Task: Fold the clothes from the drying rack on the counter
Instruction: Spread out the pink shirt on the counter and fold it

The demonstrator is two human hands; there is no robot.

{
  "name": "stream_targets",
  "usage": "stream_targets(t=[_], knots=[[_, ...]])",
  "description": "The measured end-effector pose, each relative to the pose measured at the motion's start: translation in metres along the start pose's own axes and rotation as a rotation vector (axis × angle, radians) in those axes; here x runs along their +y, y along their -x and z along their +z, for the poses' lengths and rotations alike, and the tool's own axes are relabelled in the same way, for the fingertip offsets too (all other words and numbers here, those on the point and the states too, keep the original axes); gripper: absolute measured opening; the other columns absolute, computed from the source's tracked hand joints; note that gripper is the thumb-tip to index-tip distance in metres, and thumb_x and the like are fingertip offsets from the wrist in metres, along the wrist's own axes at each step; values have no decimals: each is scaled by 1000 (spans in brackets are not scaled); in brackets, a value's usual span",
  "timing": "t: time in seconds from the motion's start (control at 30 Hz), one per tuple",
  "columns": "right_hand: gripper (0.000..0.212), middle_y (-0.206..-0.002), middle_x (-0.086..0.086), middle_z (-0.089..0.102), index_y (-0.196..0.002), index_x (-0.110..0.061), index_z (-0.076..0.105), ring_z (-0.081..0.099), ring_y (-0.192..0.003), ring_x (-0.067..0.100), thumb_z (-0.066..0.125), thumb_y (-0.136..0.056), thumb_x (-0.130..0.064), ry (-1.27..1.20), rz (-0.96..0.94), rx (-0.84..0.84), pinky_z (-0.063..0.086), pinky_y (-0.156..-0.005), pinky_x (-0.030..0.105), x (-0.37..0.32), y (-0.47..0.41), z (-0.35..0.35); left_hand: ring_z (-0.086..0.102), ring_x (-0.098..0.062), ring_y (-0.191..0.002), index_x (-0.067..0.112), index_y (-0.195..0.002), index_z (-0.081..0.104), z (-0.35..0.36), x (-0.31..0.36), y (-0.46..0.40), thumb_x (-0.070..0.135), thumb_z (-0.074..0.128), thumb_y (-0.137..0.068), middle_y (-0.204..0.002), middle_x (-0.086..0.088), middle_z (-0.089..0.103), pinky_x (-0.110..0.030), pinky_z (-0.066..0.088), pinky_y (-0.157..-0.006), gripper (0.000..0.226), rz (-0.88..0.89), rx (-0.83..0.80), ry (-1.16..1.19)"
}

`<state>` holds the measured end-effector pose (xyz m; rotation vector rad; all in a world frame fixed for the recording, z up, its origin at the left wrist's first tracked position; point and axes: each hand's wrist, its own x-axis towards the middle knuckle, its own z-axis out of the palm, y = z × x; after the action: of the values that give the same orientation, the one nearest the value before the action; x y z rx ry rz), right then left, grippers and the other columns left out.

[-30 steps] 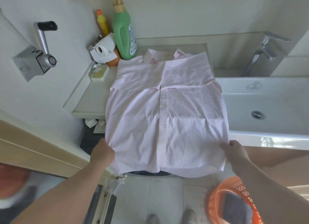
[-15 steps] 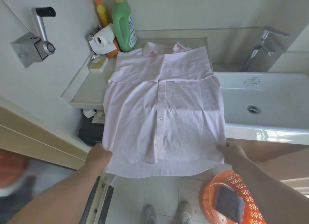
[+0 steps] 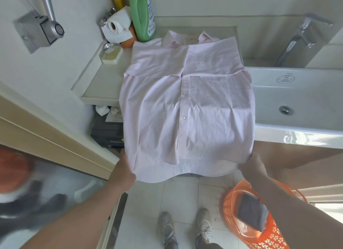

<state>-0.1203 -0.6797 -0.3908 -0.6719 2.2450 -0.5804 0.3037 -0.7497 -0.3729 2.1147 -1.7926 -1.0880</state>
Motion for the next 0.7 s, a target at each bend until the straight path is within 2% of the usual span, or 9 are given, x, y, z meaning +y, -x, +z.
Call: stream_targets(t=[0.07,0.13,0.17,0.2,0.27,0.33,0.43,0.6,0.7], knots=[[32,-103,14,61,-117,-4,45,56,-87,36,55,-87,-6,31,-57,12,43,-73,38,2,5,3,56,-25,-98,53,-154,3,-2,-5,4,-5,40,-77,-119,7,50,-38,48,-63,103,124,65,6],[40,-106,12,62,-131,-7,42,55,-87,34,52,-92,-9,36,-123,41,42,-75,39,1,12,3,55,-23,-96,56,-155,-7,-6,-12,9,-3,47,-87,-124,9,39,-36,44,-62,105,189,102,-86],[49,-107,8,60,-140,-12,38,54,-86,32,51,-93,-9,21,-157,63,41,-75,38,2,17,3,56,-22,-95,54,-156,-6,-9,-15,11,0,50,-92,-124,10,35,-36,46,-64,100,207,110,-147],[60,-108,5,58,-149,-20,32,53,-87,30,50,-93,-8,1,-195,91,41,-76,38,2,21,2,57,-20,-97,51,-159,3,-12,-19,12,3,49,-96,-124,9,37,-37,49,-69,91,228,111,-199],[78,-110,1,53,-155,-36,23,52,-90,27,48,-90,-2,1,-259,156,42,-76,38,7,29,0,59,-20,-108,37,-155,36,-18,-26,11,4,45,-100,-125,3,51,-37,52,-82,65,270,108,-255],[75,-109,0,58,-153,-38,32,56,-91,28,45,-89,-1,22,-278,201,45,-76,38,11,32,-3,60,-20,-109,21,-142,56,-24,-30,7,5,44,-102,-123,-1,61,-34,50,-85,45,248,144,-264],[49,-92,6,71,-129,-26,63,64,-83,25,37,-91,-9,13,-266,227,47,-76,37,12,35,-7,59,-16,-98,19,-129,64,-33,-33,4,9,45,-103,-116,1,67,-31,47,-79,34,187,217,-235],[42,-100,6,69,-112,-28,65,61,-96,34,41,-90,-2,-90,-182,321,49,-86,42,16,37,-19,58,-10,-71,21,-117,62,-49,-32,5,9,46,-103,-88,6,64,-29,40,-56,25,113,308,-157],[43,-99,6,63,-109,-25,64,56,-93,32,39,-88,2,-172,-120,376,42,-82,36,14,41,-27,58,-19,-74,24,-126,55,-58,-41,3,7,44,-102,-96,2,61,-33,42,-59,32,111,331,-160]])
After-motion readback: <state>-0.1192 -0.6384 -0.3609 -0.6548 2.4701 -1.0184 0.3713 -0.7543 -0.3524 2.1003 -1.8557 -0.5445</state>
